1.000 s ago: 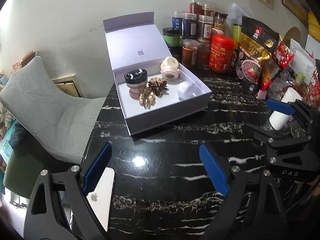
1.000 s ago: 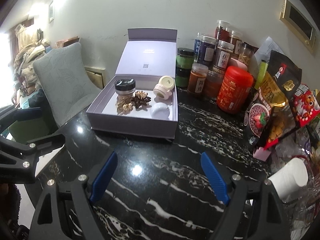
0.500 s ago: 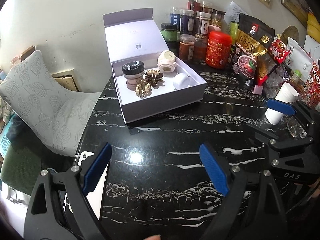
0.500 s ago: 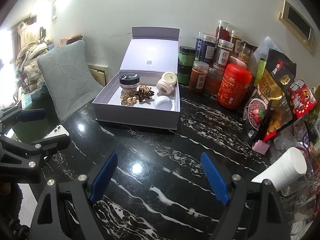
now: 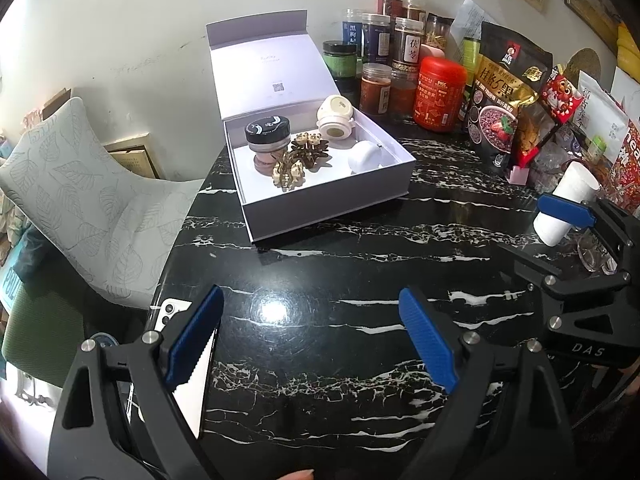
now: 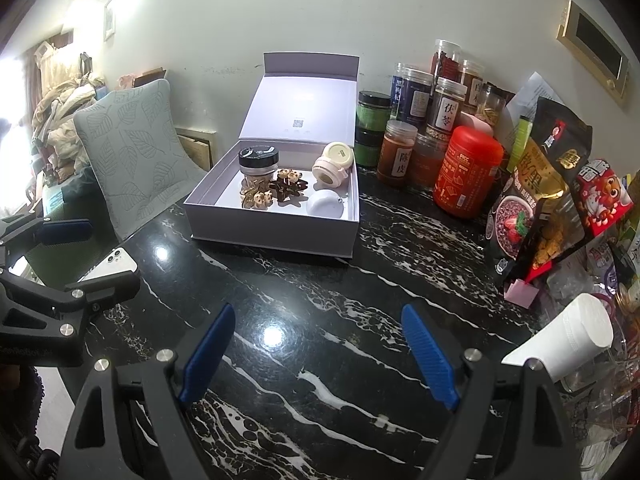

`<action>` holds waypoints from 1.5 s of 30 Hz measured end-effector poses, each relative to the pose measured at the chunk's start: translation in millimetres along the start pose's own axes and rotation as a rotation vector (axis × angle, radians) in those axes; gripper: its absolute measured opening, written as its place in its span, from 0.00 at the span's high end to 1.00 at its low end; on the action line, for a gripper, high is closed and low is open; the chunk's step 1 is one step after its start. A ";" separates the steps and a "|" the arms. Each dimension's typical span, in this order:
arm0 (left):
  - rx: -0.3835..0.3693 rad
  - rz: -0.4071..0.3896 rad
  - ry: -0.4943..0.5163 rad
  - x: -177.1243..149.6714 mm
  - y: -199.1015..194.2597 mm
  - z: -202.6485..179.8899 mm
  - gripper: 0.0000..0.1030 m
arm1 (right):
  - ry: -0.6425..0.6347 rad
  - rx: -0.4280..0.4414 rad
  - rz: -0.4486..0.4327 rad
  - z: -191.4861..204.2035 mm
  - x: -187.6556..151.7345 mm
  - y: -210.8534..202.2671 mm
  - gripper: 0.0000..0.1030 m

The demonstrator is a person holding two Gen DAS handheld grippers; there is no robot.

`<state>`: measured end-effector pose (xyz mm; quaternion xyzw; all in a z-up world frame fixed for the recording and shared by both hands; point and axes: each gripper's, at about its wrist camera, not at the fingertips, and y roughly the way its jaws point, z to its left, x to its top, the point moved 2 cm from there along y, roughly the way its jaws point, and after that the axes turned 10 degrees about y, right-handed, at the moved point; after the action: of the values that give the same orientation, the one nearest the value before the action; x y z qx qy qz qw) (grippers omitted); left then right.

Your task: Organize objects

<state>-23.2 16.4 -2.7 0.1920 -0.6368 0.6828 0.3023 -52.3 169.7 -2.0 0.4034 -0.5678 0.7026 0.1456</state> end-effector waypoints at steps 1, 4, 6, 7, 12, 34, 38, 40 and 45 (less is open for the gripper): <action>0.001 0.000 0.000 0.1 0.3 0.2 0.13 | -0.001 0.000 0.002 0.0 0.2 0.5 0.16; 0.004 0.003 0.000 0.5 1.4 0.7 0.13 | -0.003 0.001 0.003 0.1 0.6 2.1 0.16; 0.003 0.003 -0.003 1.9 2.5 1.0 0.13 | -0.002 0.001 0.004 0.3 0.8 2.6 0.16; 0.002 0.003 -0.004 2.3 2.7 1.4 0.13 | -0.003 0.001 0.004 0.3 0.8 2.6 0.16; 0.006 0.008 0.002 2.7 4.0 2.1 0.13 | -0.008 -0.006 0.005 0.3 2.1 4.7 0.16; 0.017 0.021 -0.006 3.9 12.9 4.9 0.13 | -0.007 -0.001 0.025 2.0 2.6 15.6 0.16; 0.016 0.018 -0.009 3.9 13.4 4.9 0.13 | -0.006 0.000 0.026 1.5 2.6 15.9 0.16; 0.009 0.012 -0.013 4.1 13.4 5.0 0.13 | -0.005 0.001 0.027 1.5 2.5 16.6 0.16; 0.013 0.011 -0.009 4.9 14.1 4.0 0.13 | -0.004 0.003 0.030 0.7 1.7 19.0 0.16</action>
<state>-36.6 13.2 -9.7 0.1937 -0.6348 0.6876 0.2945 -65.7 162.7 -13.7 0.3964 -0.5730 0.7048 0.1330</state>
